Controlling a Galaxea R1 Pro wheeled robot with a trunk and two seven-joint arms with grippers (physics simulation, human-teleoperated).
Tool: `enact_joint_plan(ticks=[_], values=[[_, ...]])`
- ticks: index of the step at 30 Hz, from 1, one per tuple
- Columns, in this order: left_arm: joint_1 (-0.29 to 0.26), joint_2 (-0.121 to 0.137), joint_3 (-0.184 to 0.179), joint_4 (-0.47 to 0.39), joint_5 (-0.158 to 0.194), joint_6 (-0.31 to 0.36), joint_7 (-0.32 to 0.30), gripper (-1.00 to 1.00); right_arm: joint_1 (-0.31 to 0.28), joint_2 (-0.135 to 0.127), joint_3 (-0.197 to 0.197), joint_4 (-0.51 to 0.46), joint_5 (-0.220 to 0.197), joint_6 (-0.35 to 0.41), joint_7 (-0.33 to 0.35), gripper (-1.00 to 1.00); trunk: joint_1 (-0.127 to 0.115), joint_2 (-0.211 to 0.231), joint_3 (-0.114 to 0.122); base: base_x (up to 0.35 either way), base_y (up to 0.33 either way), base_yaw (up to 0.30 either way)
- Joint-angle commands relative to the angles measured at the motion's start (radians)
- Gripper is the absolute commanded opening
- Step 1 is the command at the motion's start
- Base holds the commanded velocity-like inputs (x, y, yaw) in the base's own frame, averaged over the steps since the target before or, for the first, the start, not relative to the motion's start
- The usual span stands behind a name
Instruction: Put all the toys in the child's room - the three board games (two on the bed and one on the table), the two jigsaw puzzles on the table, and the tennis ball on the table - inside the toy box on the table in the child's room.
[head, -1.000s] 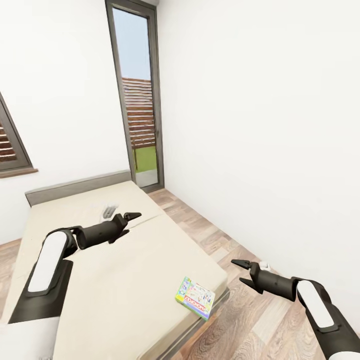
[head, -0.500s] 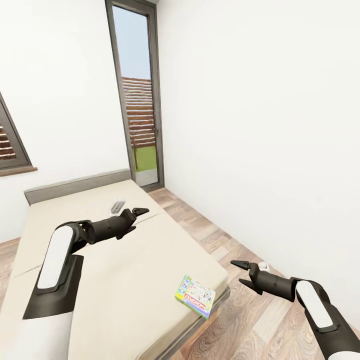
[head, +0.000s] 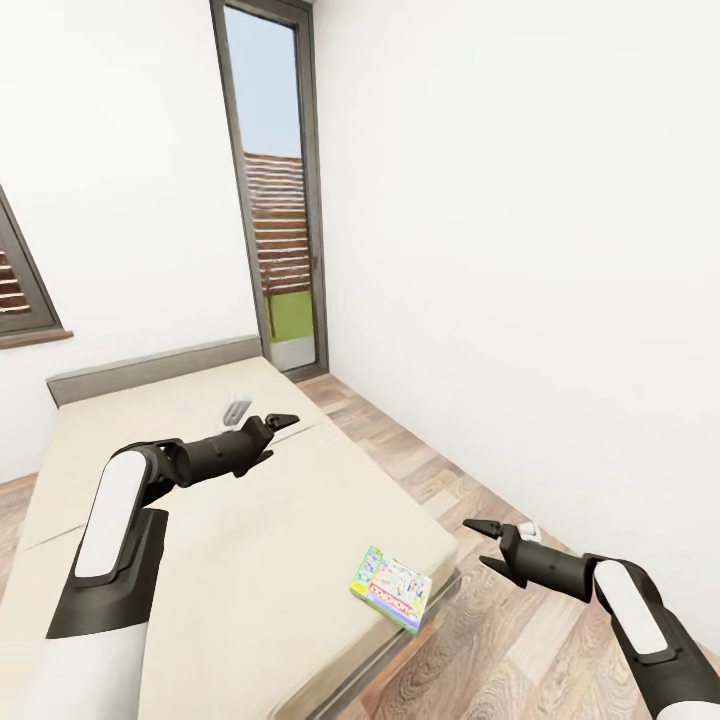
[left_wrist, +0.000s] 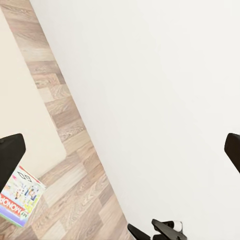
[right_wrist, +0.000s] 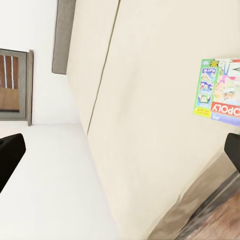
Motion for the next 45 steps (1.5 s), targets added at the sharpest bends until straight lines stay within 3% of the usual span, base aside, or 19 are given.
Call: enact_joint_plan(ticks=[1, 15, 30, 36, 42, 45], values=[[-0.001, -0.001, 0.002, -0.001, 0.011, 0.004, 0.009, 1.00, -0.001, 0.000, -0.003, 0.000, 0.010, 0.004, 0.011, 1.00, 0.004, -0.008, -0.004, 0.000, 0.000, 0.000], [0.007, 0.012, -0.002, -0.001, 0.002, 0.002, -0.078, 1.00, -0.004, 0.003, 0.002, -0.001, 0.013, 0.004, 0.010, 1.00, 0.058, -0.106, -0.048, 0.000, 0.000, 0.000], [0.010, 0.011, 0.022, 0.000, 0.006, 0.001, -0.094, 1.00, 0.001, 0.003, 0.007, 0.000, 0.006, 0.004, 0.017, 1.00, 0.115, -0.211, -0.095, 0.000, 0.000, 0.000], [0.005, 0.006, 0.017, 0.013, 0.004, 0.001, -0.093, 1.00, -0.002, -0.008, 0.007, 0.005, 0.005, 0.004, 0.097, 1.00, 0.138, -0.253, -0.114, 0.000, 0.000, 0.000], [0.001, 0.008, 0.015, 0.022, 0.009, 0.002, -0.095, 1.00, -0.003, -0.028, 0.007, 0.029, 0.009, 0.004, 0.237, 1.00, 0.161, -0.295, -0.133, 0.000, 0.000, 0.000], [0.001, 0.009, 0.015, 0.022, 0.011, 0.002, -0.095, 1.00, -0.004, -0.029, 0.007, 0.033, 0.009, 0.004, 0.266, 1.00, 0.173, -0.316, -0.142, 0.000, 0.000, 0.000]])
